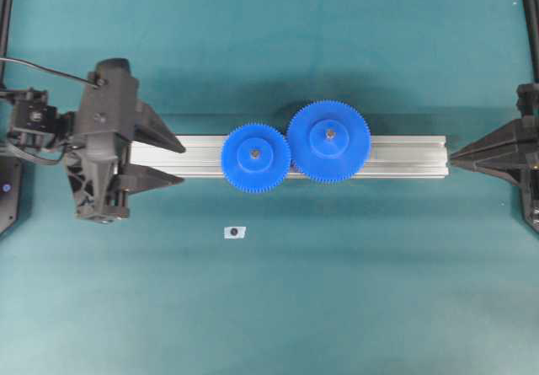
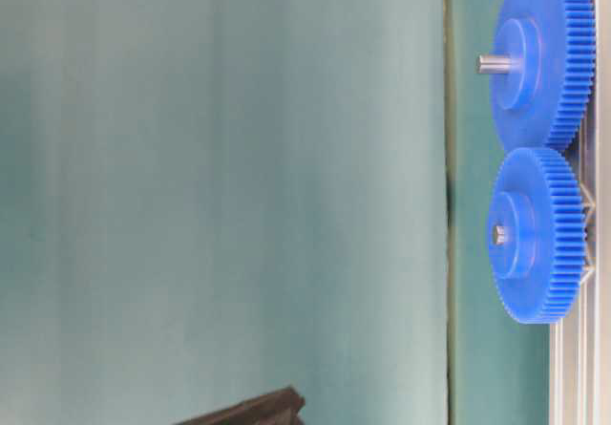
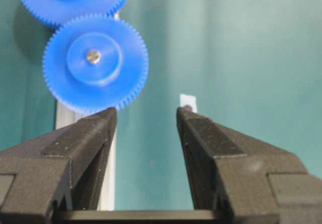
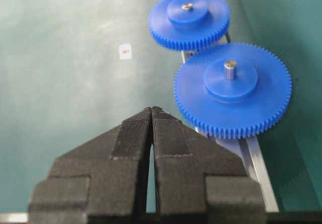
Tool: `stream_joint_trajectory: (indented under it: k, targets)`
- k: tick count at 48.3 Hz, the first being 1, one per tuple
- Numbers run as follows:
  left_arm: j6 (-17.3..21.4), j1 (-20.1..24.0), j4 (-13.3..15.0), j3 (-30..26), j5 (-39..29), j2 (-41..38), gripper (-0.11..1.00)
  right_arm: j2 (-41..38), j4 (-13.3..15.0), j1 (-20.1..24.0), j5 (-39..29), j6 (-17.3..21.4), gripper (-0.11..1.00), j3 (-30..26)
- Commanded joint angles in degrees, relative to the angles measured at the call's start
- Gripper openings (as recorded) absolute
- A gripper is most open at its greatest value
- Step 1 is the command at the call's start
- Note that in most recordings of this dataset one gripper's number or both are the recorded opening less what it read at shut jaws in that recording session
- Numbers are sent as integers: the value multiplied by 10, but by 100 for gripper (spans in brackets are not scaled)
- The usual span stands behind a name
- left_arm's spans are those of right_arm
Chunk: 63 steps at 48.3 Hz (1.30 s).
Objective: Find the location of the shaft and insert the small gear.
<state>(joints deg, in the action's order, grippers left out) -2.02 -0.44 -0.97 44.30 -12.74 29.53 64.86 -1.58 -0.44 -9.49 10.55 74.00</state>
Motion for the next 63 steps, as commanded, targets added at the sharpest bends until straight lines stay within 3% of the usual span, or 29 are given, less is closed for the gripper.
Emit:
stream_joint_trajectory:
  k: [1,17,29,63]
  targets:
    - [-6,-1,-2,0,6,14,52,-4,1,-1,4,7,4,-6]
    - [-17,0,-2,5,11,20,52,-4,1,-2,5,7,4,-6]
    - [-73,14,-1,5,13,18,52,-4,1,-2,4,7,4,-6]
    - [-72,14,-2,14,14,22,52,-4,1,-2,4,7,4,-5]
